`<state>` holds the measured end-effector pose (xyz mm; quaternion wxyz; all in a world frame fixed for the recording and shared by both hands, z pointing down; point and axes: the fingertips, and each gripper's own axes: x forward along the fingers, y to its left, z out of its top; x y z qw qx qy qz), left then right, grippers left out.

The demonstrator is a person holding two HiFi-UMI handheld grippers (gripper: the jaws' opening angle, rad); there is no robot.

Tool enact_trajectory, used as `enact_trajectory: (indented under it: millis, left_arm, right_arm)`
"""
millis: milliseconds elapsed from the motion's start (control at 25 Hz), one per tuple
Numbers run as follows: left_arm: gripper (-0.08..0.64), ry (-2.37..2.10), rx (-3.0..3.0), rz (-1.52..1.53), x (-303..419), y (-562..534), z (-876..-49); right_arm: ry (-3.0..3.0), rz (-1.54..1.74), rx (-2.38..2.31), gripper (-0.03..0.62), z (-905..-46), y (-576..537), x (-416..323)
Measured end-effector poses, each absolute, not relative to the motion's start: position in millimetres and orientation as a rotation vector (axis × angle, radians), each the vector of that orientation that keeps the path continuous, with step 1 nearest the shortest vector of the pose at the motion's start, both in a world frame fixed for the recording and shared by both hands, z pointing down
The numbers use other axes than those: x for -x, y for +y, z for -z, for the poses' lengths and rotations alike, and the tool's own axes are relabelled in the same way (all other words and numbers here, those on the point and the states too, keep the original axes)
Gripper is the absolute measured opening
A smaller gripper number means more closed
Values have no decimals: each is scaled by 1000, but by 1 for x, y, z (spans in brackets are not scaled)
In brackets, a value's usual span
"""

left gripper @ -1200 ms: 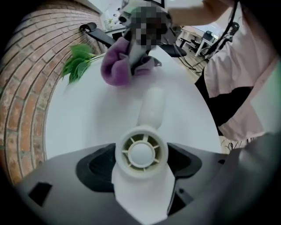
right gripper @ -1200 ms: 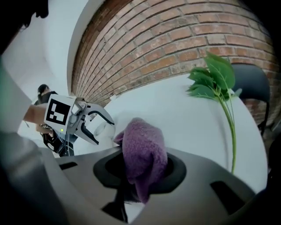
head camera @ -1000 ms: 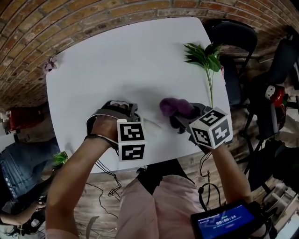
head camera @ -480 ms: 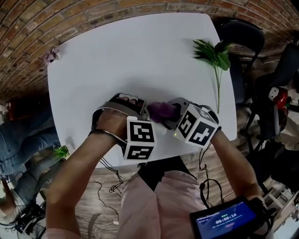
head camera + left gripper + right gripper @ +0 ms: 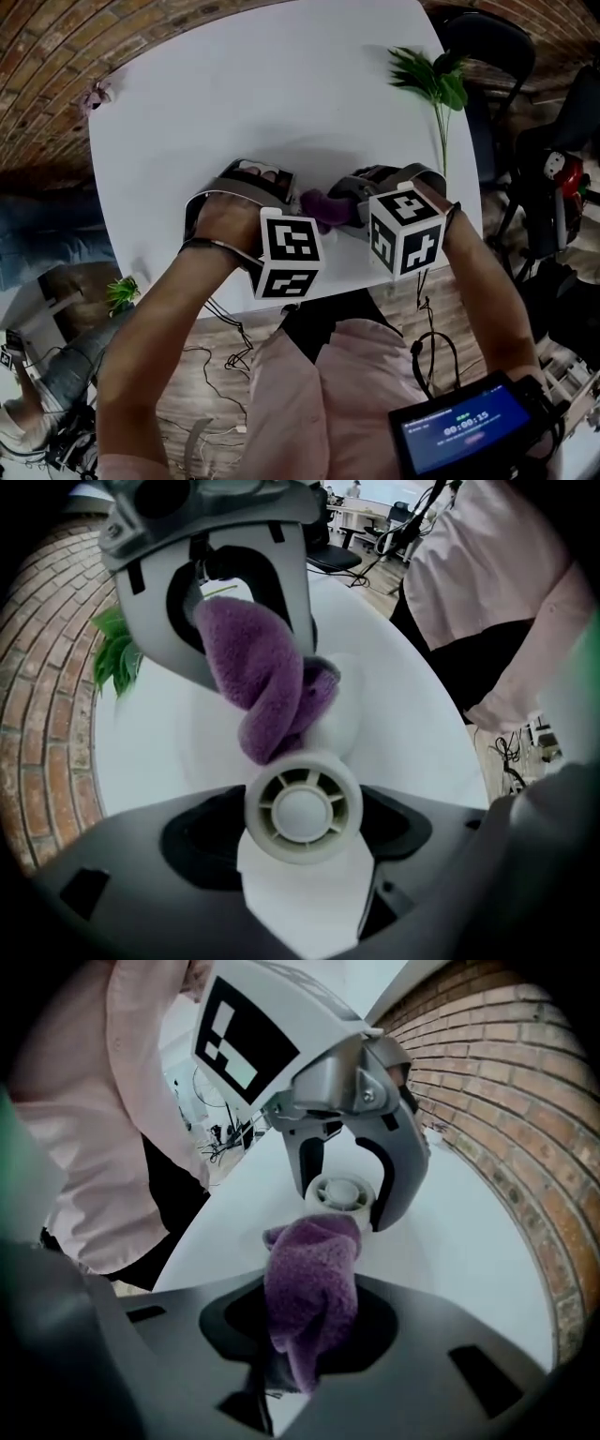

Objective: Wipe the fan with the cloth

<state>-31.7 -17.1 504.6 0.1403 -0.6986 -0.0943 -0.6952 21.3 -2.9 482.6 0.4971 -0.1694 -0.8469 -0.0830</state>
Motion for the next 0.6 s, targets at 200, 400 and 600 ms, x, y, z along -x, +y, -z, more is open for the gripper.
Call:
enact_trajectory:
  millis: [200, 400, 600]
  left_arm:
    - [370, -278, 2016, 2001, 36, -18, -505]
    - [370, -256, 2027, 2009, 38, -19, -507]
    - [370, -206, 2062, 2039, 40, -21, -505]
  right_arm:
    - [-2034, 162, 440, 95, -483, 10, -31]
    - [-2050, 92, 389, 94, -485, 20, -42]
    - [-2072, 2, 293, 94, -483, 32, -51]
